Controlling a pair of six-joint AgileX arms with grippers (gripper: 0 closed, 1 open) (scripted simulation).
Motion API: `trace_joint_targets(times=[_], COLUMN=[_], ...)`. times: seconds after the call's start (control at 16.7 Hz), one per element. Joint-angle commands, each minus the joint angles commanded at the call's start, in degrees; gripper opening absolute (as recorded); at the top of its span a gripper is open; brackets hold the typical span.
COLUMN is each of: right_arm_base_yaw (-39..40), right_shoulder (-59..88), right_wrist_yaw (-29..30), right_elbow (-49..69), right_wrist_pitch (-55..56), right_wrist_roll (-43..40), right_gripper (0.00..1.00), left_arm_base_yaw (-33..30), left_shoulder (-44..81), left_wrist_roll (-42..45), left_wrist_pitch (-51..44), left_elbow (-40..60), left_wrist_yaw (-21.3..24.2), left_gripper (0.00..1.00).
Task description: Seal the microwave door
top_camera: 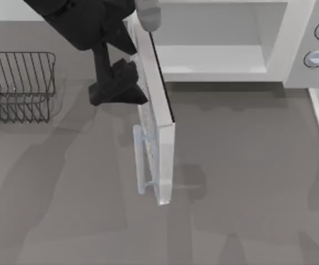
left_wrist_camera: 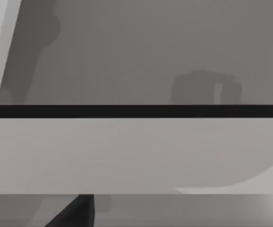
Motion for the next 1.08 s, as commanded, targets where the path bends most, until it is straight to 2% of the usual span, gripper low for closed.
trace_joint_targets(times=[0.18,0.42,1.08], right_arm_base_yaw=[0.0,0.0,0.0], right_shoulder=[0.0,0.0,0.0], right_wrist_yaw=[0.0,0.0,0.0], right_elbow=[0.0,0.0,0.0], right_wrist_pitch=[0.0,0.0,0.0], right_wrist_roll=[0.0,0.0,0.0], right_gripper=[1.0,1.0,1.0], left_arm_base_yaw=[-1.4,-1.48,-1.48], left_shoulder=[-0.14,-0.15,-0.15], left_wrist_roll=[-1.47,-1.56,-1.56], left_wrist_pitch=[4.31,4.53,4.53], left_elbow=[-4.21,-4.41,-4.41], left_wrist_yaw=[-0.47,-0.5,-0.5], left_gripper=[1.0,1.0,0.17])
